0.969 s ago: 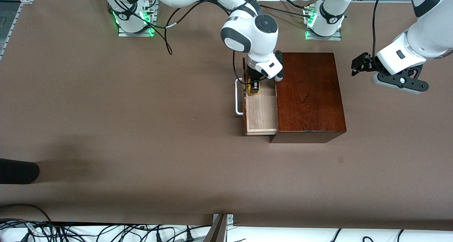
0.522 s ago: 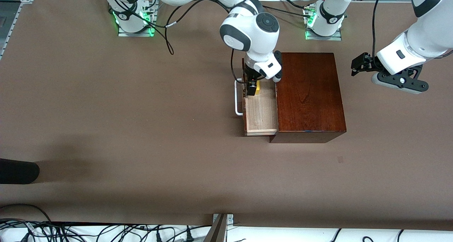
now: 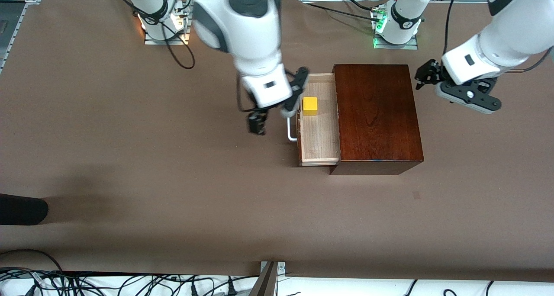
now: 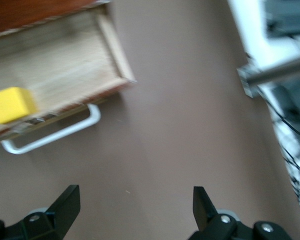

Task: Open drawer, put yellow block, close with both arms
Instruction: 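Raise the right gripper away while the left gripper moves to the drawer front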

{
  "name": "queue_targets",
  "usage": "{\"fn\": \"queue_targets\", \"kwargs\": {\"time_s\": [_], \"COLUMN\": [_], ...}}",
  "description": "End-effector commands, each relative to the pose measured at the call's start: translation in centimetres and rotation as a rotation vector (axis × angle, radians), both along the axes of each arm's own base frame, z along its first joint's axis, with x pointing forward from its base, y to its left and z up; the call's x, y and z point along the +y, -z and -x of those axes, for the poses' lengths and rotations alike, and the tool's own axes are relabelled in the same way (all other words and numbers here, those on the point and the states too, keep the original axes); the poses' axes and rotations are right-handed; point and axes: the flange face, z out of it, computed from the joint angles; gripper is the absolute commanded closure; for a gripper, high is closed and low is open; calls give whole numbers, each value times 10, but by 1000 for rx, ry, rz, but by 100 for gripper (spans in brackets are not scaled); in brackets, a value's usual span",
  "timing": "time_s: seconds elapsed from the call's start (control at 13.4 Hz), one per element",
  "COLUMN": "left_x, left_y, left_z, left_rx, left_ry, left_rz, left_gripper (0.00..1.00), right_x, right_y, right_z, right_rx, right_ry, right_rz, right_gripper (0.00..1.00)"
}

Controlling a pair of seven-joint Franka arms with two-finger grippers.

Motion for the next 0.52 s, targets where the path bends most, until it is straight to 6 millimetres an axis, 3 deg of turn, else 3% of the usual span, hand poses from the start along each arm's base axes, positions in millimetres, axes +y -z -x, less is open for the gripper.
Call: {"fn": "queue_targets", "kwargs": {"time_s": [0.0, 0.07, 0.3, 0.45], "left_x": [-25, -33, -113, -164], "left_y": [-10, -2, 31, 51], "left_z": [0, -2, 7, 22], "left_rx": [1, 27, 106, 143], "left_ry": [62, 65, 207, 290], "left_rz": [92, 139, 164, 169], "left_gripper": [0, 0, 0, 0], "right_x": [-56, -83, -185, -224], "right_y": [-45, -49, -63, -70], "right_z": [-13, -25, -59, -56], "right_rx": [-25, -9, 123, 167], "right_ry": [97, 161, 351, 476], "right_rz": [-21, -24, -148, -134], "right_gripper": [0, 0, 0, 0]}}
